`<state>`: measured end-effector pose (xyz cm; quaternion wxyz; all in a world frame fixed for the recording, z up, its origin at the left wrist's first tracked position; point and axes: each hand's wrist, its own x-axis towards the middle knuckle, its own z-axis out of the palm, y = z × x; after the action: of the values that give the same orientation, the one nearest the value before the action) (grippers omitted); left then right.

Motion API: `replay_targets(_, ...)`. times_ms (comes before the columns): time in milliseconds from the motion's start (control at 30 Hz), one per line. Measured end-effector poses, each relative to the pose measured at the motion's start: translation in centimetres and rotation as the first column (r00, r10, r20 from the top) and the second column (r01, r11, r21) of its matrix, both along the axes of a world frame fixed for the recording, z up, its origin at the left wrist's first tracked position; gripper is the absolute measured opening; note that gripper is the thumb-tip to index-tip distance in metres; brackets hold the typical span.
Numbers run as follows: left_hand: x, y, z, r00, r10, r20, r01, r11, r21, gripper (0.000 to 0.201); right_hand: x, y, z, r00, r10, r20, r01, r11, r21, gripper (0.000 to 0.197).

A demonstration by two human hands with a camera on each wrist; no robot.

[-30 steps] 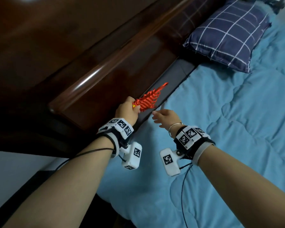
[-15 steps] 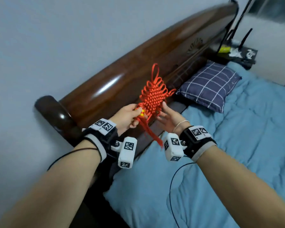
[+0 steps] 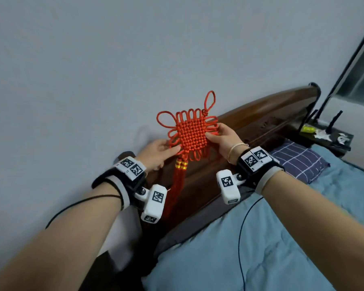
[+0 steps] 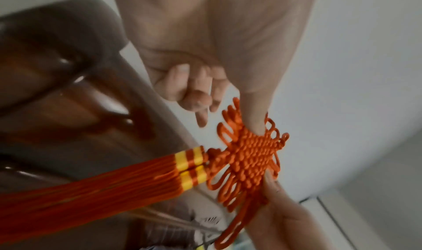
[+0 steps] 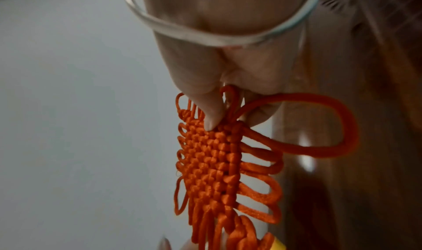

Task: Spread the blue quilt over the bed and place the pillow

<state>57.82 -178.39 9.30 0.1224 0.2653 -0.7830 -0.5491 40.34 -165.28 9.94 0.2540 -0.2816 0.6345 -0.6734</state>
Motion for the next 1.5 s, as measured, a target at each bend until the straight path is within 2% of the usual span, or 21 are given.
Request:
replay_targets(67, 1.3, -1.6, 1.3, 0.966, 0.227, -0.127, -0.217, 0.972, 0.09, 0.048, 0.8, -2.0, 1.6, 0.994, 0.046, -0.095, -0.044, 0.999, 0.022, 0.026)
replay_targets(133, 2.7, -3.3, 2.4, 0.899, 0.372, -0.229, -0.35, 0.927, 0.131, 0.058, 1.7, -4.2, 3.3, 0.982, 0.106, -0.158, -0.099, 0.994, 0.052, 0.025)
replay_targets(300, 5.7, -6.4, 4.4, 0.782, 0.503, -0.368, -0.456, 0.864, 0.213, 0.053, 3.8, -10.3, 6.1, 0.898, 0.177, -0.403, -0.154, 0.984, 0.091, 0.02)
replay_targets(467, 7.0, -8.1, 3.4, 0.796, 0.508, -0.33, -0.478, 0.861, 0.174, 0.043, 5.1, -15.0, 5.4, 0.831, 0.207, -0.516, -0.171, 0.978, 0.117, 0.023)
replay_targets(667, 6.4, -7.8, 1.8, 0.85, 0.464, -0.251, -0.454, 0.885, 0.099, 0.016, 4.2, -17.2, 2.8, 0.784, 0.244, -0.571, -0.147, 0.966, 0.211, 0.027)
replay_targets(767, 6.2, -7.9, 0.9, 0.873, 0.458, -0.166, -0.451, 0.889, 0.08, 0.034, 3.8, -17.3, 2.2, 0.763, 0.246, -0.598, -0.136, 0.965, 0.224, 0.029)
replay_targets(833, 5.8, -7.9, 0.4, 0.878, 0.461, -0.132, -0.456, 0.887, 0.068, 0.039, 3.6, -17.3, 2.0, 0.749, 0.25, -0.614, -0.128, 0.963, 0.236, 0.029)
replay_targets(933, 5.5, -7.9, 0.1, 0.871, 0.478, -0.117, -0.48, 0.877, 0.01, 0.037, 3.6, -17.6, 1.9, 0.748, 0.254, -0.613, -0.124, 0.961, 0.247, 0.029)
replay_targets(1000, 5.7, -8.0, 0.1, 0.855, 0.484, -0.189, -0.497, 0.867, -0.031, 0.03, 3.8, -17.7, 1.7, 0.744, 0.234, -0.626, -0.084, 0.962, 0.26, 0.029)
replay_targets(1067, 5.8, -8.2, 0.2, 0.833, 0.495, -0.247, -0.531, 0.841, -0.105, 0.028, 4.0, -17.7, 1.4, 0.743, 0.185, -0.644, -0.025, 0.968, 0.249, 0.029)
replay_targets(1133, 6.1, -8.4, 0.3, 0.819, 0.519, -0.244, -0.567, 0.797, -0.209, 0.043, 4.3, -17.6, 0.9, 0.738, 0.133, -0.661, 0.036, 0.971, 0.236, 0.031)
replay_targets(1200, 6.3, -8.3, 0.3, 0.832, 0.502, -0.236, -0.555, 0.761, -0.336, 0.055, 4.4, -17.6, 0.6, 0.744, 0.109, -0.66, 0.066, 0.97, 0.234, 0.033)
replay_targets(1267, 6.4, -8.0, 0.5, 0.86, 0.457, -0.226, -0.508, 0.739, -0.443, 0.057, 4.7, -17.4, 0.4, 0.745, 0.085, -0.662, 0.106, 0.964, 0.243, 0.038)
replay_targets(1500, 6.3, -7.3, 0.4, 0.873, 0.478, -0.096, -0.433, 0.667, -0.606, 0.059, 5.9, -16.9, 1.0, 0.7, 0.006, -0.714, 0.204, 0.956, 0.208, 0.054)
